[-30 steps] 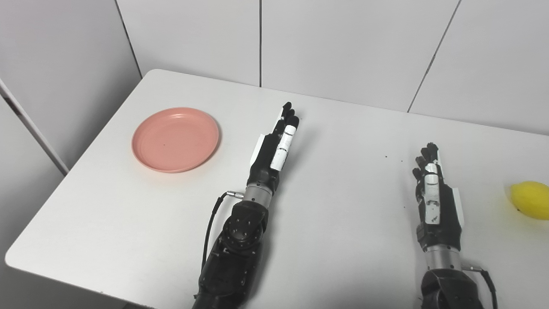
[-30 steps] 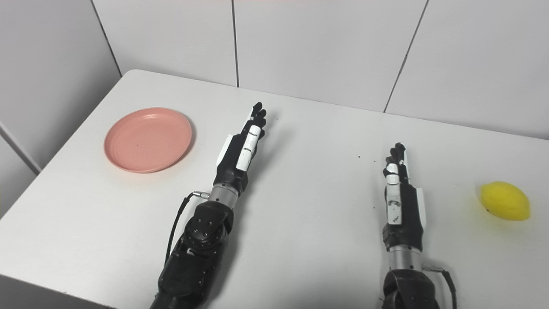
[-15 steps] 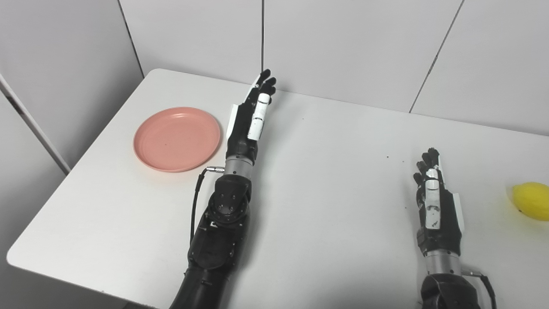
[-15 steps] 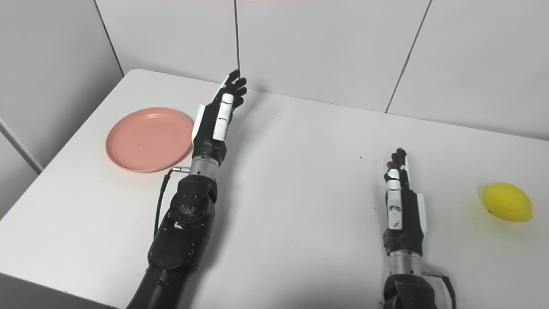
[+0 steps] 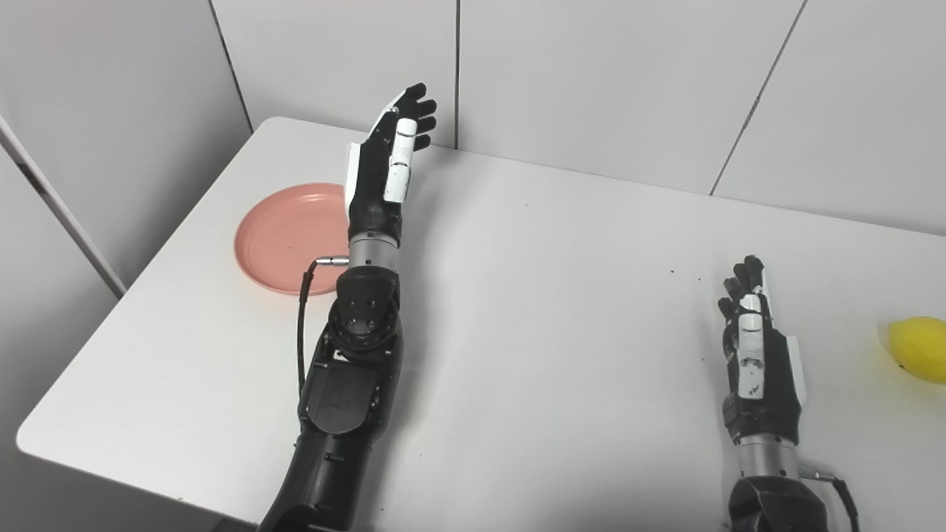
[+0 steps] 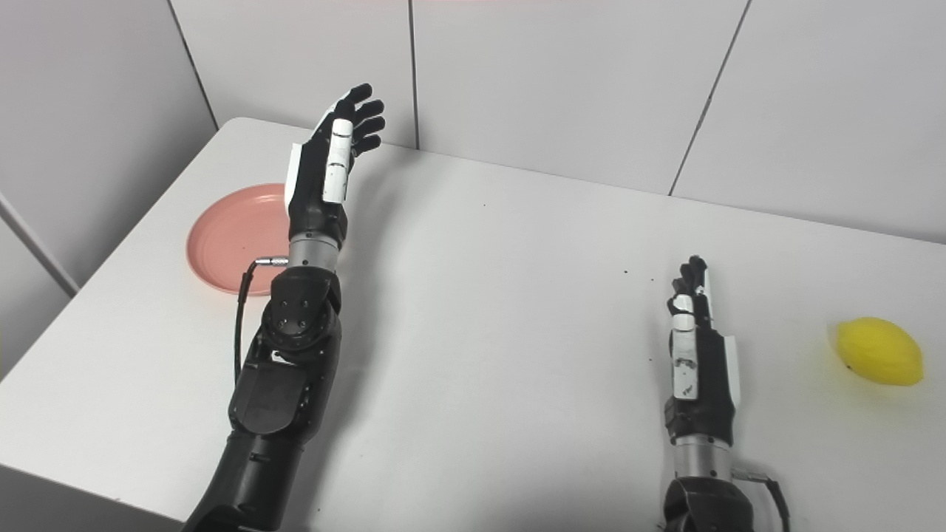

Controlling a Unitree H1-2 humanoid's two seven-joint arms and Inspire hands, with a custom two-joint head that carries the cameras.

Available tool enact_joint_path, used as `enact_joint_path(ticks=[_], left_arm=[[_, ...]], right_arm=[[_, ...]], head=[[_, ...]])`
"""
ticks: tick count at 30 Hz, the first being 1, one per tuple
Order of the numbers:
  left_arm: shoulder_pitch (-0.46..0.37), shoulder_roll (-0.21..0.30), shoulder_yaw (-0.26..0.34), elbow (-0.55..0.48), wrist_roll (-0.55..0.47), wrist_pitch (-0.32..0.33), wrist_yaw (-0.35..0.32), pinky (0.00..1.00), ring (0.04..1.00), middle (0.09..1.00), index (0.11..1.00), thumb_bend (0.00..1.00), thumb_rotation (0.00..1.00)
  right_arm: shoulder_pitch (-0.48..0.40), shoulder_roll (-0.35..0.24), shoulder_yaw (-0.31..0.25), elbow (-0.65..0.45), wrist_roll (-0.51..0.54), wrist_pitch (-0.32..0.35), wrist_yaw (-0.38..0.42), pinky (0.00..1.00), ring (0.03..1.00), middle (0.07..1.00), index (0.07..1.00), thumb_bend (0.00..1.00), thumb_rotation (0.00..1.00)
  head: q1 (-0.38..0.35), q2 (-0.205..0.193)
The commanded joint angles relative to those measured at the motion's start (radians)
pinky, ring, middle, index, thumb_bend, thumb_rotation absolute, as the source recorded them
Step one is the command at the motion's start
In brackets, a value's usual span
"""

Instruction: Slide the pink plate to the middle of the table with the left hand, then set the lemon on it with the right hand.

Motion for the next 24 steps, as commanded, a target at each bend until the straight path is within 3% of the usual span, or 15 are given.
enact_joint_path(ticks=[1, 8, 24], left_arm=[[-0.056, 0.024, 0.017, -0.018, 0.016, -0.016, 0.030, 0.78, 0.773, 0.779, 0.774, 0.78, 1.00], [-0.061, 0.084, 0.047, 0.006, 0.015, 0.003, 0.037, 0.83, 0.787, 0.787, 0.781, 0.80, 1.00], [-0.072, 0.173, 0.139, 0.082, -0.138, -0.017, -0.004, 0.87, 0.824, 0.803, 0.781, 0.81, 1.00]], right_arm=[[-0.015, -0.002, 0.001, -0.013, 0.001, -0.063, 0.014, 1.00, 1.000, 1.000, 1.000, 0.72, 1.00], [-0.014, -0.002, -0.001, -0.012, 0.000, -0.069, 0.012, 1.00, 1.000, 1.000, 1.000, 0.72, 1.00], [-0.022, -0.014, 0.000, 0.003, -0.009, -0.078, 0.012, 1.00, 1.000, 1.000, 1.000, 0.72, 1.00]], head=[[0.001, 0.000], [0.007, -0.003], [0.018, -0.011]])
